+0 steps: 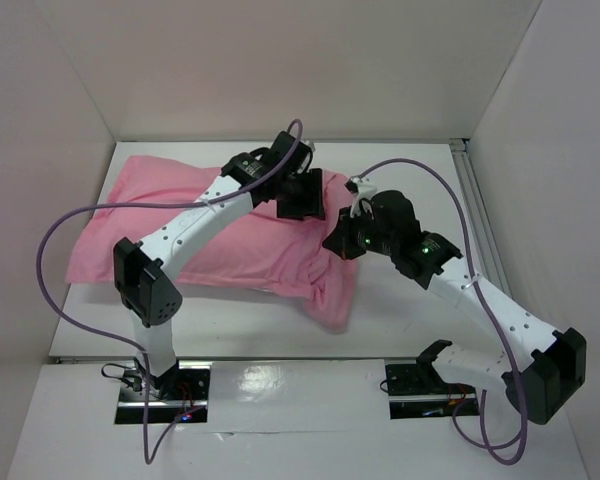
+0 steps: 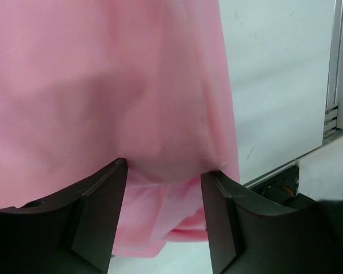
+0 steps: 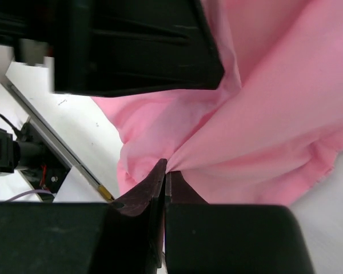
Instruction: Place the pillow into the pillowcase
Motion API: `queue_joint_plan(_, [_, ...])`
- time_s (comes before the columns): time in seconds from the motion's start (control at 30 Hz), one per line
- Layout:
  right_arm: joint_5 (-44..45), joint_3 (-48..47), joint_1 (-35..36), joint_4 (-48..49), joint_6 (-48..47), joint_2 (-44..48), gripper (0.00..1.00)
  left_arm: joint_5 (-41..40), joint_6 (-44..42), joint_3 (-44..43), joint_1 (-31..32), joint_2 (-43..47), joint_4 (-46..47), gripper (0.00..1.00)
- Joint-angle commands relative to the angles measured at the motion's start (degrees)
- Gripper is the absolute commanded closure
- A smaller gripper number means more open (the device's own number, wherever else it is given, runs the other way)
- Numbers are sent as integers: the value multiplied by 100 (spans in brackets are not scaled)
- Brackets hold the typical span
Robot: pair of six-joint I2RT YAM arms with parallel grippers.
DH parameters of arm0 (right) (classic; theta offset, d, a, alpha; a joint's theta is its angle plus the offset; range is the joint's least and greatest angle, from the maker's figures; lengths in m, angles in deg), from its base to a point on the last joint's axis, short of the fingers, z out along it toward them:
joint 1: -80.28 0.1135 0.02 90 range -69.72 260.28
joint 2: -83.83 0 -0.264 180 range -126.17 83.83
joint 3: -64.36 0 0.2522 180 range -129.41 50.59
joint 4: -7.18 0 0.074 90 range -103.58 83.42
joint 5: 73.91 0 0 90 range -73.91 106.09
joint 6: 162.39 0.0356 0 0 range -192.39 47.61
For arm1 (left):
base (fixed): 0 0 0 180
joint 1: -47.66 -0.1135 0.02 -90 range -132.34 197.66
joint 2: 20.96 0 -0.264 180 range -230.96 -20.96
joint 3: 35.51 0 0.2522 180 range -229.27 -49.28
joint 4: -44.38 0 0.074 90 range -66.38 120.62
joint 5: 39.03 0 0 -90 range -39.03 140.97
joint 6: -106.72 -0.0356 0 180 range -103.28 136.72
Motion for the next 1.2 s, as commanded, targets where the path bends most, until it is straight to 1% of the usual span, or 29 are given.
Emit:
queue_joint_plan(0.0, [227,19,74,-203,9,308,100,257,-173,-321,77,-212,176,34])
queue_joint_plan(0.13, [279,178,74,-334,123,361,100,319,-121,-505,77,-511,238,33])
queue_joint_plan(0.17, [279,230,74,-335,123,361,100,258,-120,-557,77,-572,238,44])
queue_joint_plan(0.2, [279,231,74,-335,123,361,100,257,-120,-558,77,-625,238,57])
queue_joint_plan(0.27, [279,179,74,-335,123,361,100,205,-120,-794,77,-705,98,96])
queue_joint_plan(0.3, [279,91,74,-335,123,361,100,204,-120,-874,77,-705,-7,100])
queue_joint_plan(0.37, [375,-5,74,-387,62,309,100,21,-120,-935,77,-530,-149,100])
queue_joint_plan(0.43, [498,-6,74,-336,62,308,100,20,-120,-778,77,-223,-210,100])
queue_joint_plan(0.47, [569,55,74,-335,62,308,100,-32,-120,-551,77,153,-210,100])
queue_joint_plan(0.53, [683,134,74,-457,62,116,100,-33,-120,-113,77,559,-88,100])
queue_joint_plan(0.6, [745,187,74,-528,9,10,100,98,-120,65,77,989,-26,100])
queue_joint_plan(0.67, [745,12,74,-747,-44,-192,100,152,-120,206,24,1140,-26,100])
queue_joint_plan(0.7, [797,-189,74,-809,-44,-245,88,239,-120,207,24,1228,-26,100])
queue_joint_plan(0.73, [859,-278,74,-810,-44,-246,73,335,-120,285,-28,1229,-26,100])
queue_joint_plan(0.77, [1025,-366,74,-870,-44,-246,63,388,-120,286,-29,1229,-26,100])
queue_joint_plan(0.8, [1122,-532,74,-871,26,-246,61,441,-120,338,-29,1229,-26,100])
queue_joint_plan(0.83, [1280,-603,74,-871,148,-246,53,442,-120,339,-29,1229,-26,100])
queue_joint_plan(0.87, [1629,-691,74,-871,236,-246,53,442,-120,339,-29,1229,-26,100])
queue_joint_plan(0.93, [1948,-963,74,-1055,430,-359,53,503,-120,339,-29,1229,-26,100])
queue_joint_plan(0.97, [2210,-1043,74,-1056,500,-534,55,503,-120,339,-29,1176,-26,100])
queue_joint_plan(1.03, [2213,-1227,74,-1126,501,-763,55,555,-120,339,-29,1176,-26,100])
queue_joint_plan(1.07, [2161,-1280,74,-1178,562,-1034,57,556,-120,339,-29,1115,-26,100])
queue_joint_plan(1.17, [1984,-1473,74,-1274,676,-1396,58,556,-60,286,-29,1114,26,100])
